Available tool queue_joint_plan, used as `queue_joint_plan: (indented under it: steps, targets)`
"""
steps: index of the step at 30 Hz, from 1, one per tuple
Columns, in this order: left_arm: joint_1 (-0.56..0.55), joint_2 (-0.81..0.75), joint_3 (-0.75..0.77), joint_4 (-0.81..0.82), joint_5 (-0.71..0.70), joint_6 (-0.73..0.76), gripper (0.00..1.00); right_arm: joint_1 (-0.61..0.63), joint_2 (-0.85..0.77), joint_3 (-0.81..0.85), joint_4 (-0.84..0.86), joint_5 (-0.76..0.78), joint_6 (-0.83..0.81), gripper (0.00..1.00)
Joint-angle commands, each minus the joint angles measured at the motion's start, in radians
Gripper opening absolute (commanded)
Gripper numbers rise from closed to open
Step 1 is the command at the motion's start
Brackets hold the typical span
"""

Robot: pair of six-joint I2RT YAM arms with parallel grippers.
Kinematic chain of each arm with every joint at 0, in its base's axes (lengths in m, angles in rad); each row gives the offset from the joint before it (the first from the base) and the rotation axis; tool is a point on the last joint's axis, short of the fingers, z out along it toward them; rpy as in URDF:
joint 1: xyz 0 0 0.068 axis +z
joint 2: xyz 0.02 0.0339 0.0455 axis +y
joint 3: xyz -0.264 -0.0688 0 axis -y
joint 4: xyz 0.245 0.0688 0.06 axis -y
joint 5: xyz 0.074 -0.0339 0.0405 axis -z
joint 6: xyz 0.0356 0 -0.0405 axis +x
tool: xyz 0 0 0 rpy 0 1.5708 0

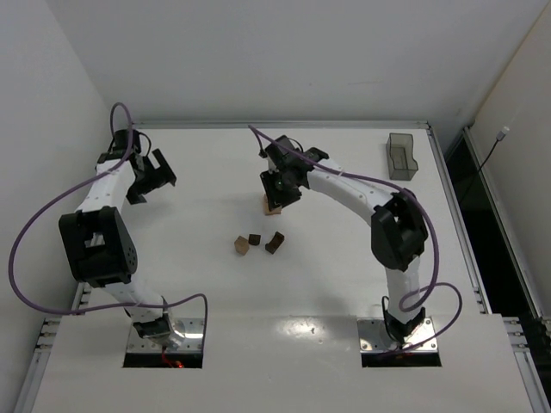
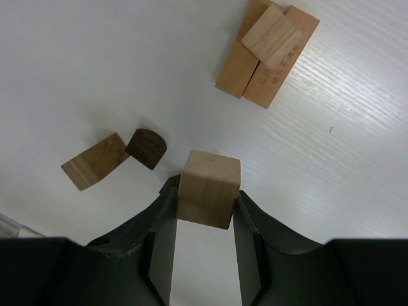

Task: Build the wood block tower

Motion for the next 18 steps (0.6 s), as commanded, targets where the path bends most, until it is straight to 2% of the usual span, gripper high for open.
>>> queue_joint_plan:
  steps: [1, 18]
  targets:
    - [0.002, 0.005, 0.049, 0.006, -0.030, -0.013, 1.00, -0.005, 0.027, 0.063, 0.017, -0.003, 0.080, 0.00]
    - [0.002, 0.043, 0.058, 0.006, -0.030, -0.013, 1.00, -0.014, 0.187, 0.133, 0.044, 0.018, 0.100, 0.00]
